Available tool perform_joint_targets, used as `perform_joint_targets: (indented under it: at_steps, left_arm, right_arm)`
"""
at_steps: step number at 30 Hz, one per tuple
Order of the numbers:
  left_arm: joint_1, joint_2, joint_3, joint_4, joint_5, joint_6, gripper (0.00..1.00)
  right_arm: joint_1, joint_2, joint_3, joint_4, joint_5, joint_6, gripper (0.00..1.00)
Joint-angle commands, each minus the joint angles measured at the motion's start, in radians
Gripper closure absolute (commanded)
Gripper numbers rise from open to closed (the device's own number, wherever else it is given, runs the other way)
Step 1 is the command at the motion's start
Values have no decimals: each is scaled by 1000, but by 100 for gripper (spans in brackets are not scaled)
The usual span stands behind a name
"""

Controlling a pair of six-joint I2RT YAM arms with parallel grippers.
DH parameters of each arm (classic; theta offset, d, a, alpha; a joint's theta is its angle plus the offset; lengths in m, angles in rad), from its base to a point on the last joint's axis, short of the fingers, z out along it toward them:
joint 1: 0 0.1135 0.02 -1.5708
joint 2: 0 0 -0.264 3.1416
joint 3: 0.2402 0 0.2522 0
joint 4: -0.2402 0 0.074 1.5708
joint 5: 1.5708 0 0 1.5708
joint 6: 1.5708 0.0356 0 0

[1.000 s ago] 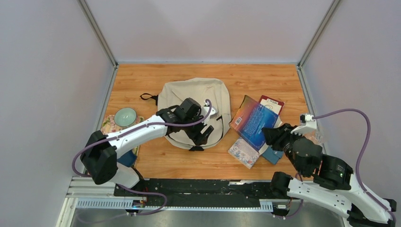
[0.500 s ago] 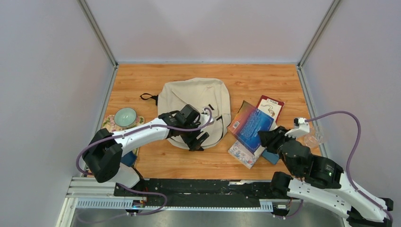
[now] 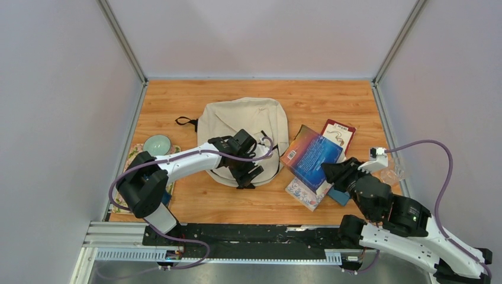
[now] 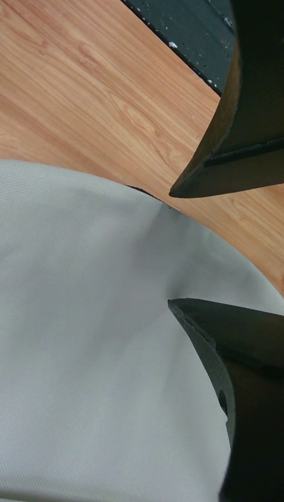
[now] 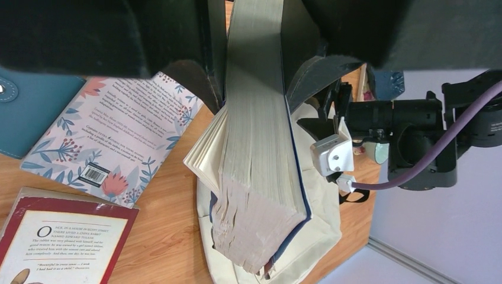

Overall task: Pack the student bag
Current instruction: Place the book in the student bag.

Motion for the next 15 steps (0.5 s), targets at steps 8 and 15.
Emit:
perform_joint_targets:
  at_steps: [8,15]
  left_arm:
    - [0,26,69,-5,58,-41,65]
    - [1,20,80,-10,49,-38,100]
  right_arm:
    - [1,-116,30,124,100,57,100]
    - [1,-231,-13,21,127,139,100]
